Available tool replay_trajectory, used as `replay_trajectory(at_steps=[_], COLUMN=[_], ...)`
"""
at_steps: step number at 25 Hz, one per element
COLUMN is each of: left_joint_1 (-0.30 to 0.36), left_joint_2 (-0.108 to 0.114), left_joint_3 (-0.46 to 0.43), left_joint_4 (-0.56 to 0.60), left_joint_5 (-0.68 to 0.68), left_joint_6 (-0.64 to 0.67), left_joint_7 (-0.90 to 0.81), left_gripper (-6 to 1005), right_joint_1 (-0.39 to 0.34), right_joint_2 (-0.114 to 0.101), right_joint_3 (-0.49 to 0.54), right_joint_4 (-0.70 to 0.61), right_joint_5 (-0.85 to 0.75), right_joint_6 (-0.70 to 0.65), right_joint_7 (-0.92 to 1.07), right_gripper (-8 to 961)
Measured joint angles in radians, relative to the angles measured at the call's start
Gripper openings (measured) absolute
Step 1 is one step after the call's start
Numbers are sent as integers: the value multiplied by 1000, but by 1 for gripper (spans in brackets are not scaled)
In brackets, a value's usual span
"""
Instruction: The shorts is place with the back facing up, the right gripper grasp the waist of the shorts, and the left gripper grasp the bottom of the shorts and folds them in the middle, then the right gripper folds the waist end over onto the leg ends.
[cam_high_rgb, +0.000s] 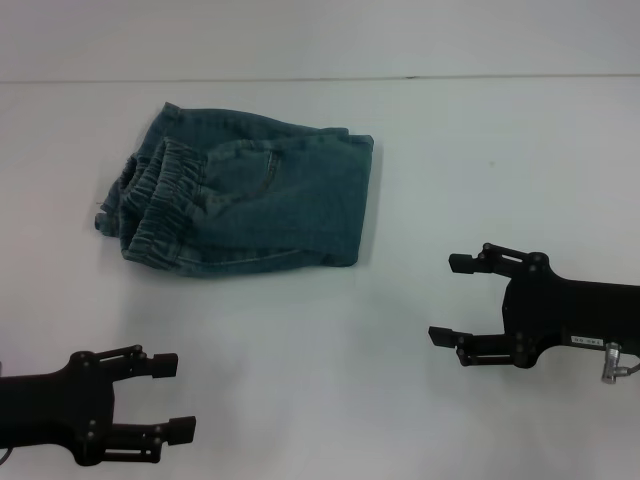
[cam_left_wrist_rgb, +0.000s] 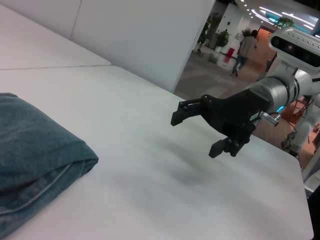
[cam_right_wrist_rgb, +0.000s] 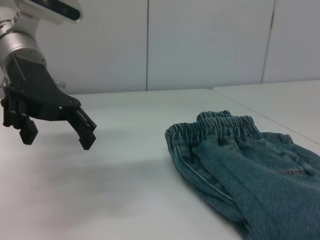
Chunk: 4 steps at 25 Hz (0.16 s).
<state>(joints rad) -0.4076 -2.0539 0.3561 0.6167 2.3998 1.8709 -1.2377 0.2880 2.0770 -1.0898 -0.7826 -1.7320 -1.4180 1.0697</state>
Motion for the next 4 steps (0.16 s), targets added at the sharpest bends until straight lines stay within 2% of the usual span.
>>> replay_trajectory(at_steps=[4], left_joint_1=[0], left_joint_2=[0], left_joint_3=[-3], left_joint_4=[0], left_joint_5=[-6], left_joint_6=[4], left_joint_7=[2], left_gripper=[891], right_joint_1=[3], right_joint_2=[3], right_joint_3=[1], right_joint_4=[1], right_joint_5=[0], right_joint_6=[-1], right_joint_7=[-1], right_gripper=[925])
